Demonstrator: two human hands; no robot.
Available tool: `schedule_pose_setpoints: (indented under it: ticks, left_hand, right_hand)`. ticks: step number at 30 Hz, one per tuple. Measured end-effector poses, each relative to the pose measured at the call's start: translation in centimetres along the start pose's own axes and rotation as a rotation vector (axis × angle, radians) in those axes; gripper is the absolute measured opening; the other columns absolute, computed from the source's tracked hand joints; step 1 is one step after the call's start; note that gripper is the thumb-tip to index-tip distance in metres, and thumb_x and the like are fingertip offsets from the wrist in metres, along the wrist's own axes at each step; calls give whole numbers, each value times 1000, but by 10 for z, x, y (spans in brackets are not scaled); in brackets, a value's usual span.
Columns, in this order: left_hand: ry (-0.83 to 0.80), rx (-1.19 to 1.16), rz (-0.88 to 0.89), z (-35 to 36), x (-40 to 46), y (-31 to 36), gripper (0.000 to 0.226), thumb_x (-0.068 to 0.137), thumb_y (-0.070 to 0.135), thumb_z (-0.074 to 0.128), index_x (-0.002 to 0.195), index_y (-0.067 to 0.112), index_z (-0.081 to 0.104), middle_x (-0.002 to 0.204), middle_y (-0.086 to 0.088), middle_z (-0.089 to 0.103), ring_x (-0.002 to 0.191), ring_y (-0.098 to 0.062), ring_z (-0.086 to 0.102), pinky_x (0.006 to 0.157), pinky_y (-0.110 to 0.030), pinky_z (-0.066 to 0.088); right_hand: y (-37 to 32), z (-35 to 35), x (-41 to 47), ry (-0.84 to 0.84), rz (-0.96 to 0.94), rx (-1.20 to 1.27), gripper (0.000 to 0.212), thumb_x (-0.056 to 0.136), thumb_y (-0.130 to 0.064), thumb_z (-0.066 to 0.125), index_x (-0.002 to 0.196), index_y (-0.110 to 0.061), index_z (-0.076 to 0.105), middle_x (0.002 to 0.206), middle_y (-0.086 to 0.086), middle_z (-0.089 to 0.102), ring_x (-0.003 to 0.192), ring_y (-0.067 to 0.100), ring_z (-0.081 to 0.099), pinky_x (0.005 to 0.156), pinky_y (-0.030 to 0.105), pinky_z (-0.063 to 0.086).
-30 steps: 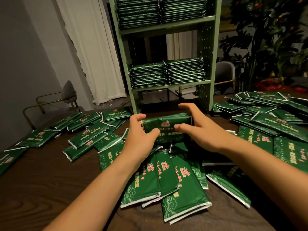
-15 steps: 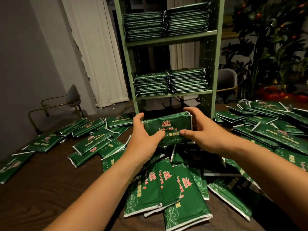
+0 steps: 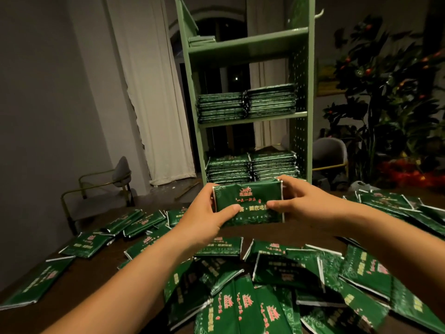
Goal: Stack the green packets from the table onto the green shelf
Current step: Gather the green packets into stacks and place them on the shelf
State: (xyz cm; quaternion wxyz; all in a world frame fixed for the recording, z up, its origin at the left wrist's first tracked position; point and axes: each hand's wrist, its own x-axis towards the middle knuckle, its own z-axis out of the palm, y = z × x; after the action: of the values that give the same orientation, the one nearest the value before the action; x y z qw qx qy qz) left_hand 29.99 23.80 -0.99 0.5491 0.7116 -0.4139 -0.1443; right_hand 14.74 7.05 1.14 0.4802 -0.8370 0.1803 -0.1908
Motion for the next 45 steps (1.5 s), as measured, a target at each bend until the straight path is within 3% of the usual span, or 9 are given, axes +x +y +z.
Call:
schedule_pose_setpoints:
  ticks: [10, 15, 22, 28, 32, 35, 39, 43, 45]
  left_hand:
    - [-71, 88, 73, -20, 7, 48, 29, 97, 31, 66, 119, 30, 48, 113, 8, 72, 107, -11, 69, 102, -46, 53]
    - [-55, 25, 89, -30, 19, 77, 35, 96, 27, 67, 121, 29, 43, 117, -5, 70, 103, -23, 72, 94, -52, 57]
    - [117, -503, -108, -25, 36, 113, 23, 95, 19, 67, 109, 2, 65, 101, -11, 69, 93, -22, 67, 80, -33, 59]
    - [133, -602, -126, -28, 49, 126, 29, 97, 12, 62, 120, -5, 59, 95, -16, 72, 83, -22, 71, 61, -32, 61]
    - [135, -600, -148, -44, 57, 134, 17, 96, 10, 62, 106, -3, 60, 70, -11, 74, 62, -18, 73, 56, -31, 61]
    - [89, -563, -167, -50, 67, 140, 13, 94, 12, 64, 101, 1, 62, 73, -11, 71, 66, -20, 70, 57, -31, 60]
    - [0, -533, -171, -52, 86, 150, 25, 93, 15, 64, 113, 0, 63, 102, -20, 71, 94, -27, 70, 65, -31, 63]
    - [85, -555, -64, -58, 107, 159, 31, 105, 26, 43, 112, 4, 62, 103, -19, 71, 87, -27, 70, 56, -33, 61]
    - [307, -70, 145, -68, 121, 152, 32, 101, 26, 34, 96, 9, 61, 101, -13, 68, 86, -28, 66, 65, -41, 60]
  right_hand:
    - [-45, -24, -4, -12, -54, -6, 41, 97, -26, 65, 130, -35, 42, 125, -9, 52, 109, 6, 54, 99, 31, 45]
    - [-69, -38, -4, 23, -63, -5, 31, 88, -38, 73, 112, -31, 56, 117, 15, 65, 113, 43, 61, 92, 61, 51]
    - [-104, -42, 10, 179, -44, 305, 30, 92, -15, 70, 113, -1, 54, 107, 22, 62, 86, 24, 66, 69, 38, 61]
    - [-122, -26, 5, 142, 0, 548, 19, 99, -16, 58, 111, -1, 59, 101, 20, 71, 80, 28, 73, 73, 44, 63]
    - [-110, -41, 5, 509, -568, -421, 32, 97, -19, 55, 128, -15, 51, 125, 5, 59, 110, 22, 58, 100, 42, 50]
    - [-106, -49, 14, 482, -997, -1041, 58, 78, -16, 73, 131, -13, 51, 136, 7, 53, 124, 25, 49, 107, 38, 44]
    - [-113, -51, 32, 577, -1147, -1040, 44, 81, -8, 70, 123, -5, 60, 121, 12, 64, 110, 29, 59, 93, 40, 54]
    - [-119, -63, 52, 658, -1174, -1007, 35, 86, -11, 65, 120, -3, 61, 117, 12, 65, 104, 26, 60, 84, 34, 55]
    - [-124, -71, 62, 751, -1084, -916, 35, 83, -14, 68, 116, -6, 61, 112, 8, 64, 97, 24, 60, 72, 36, 57]
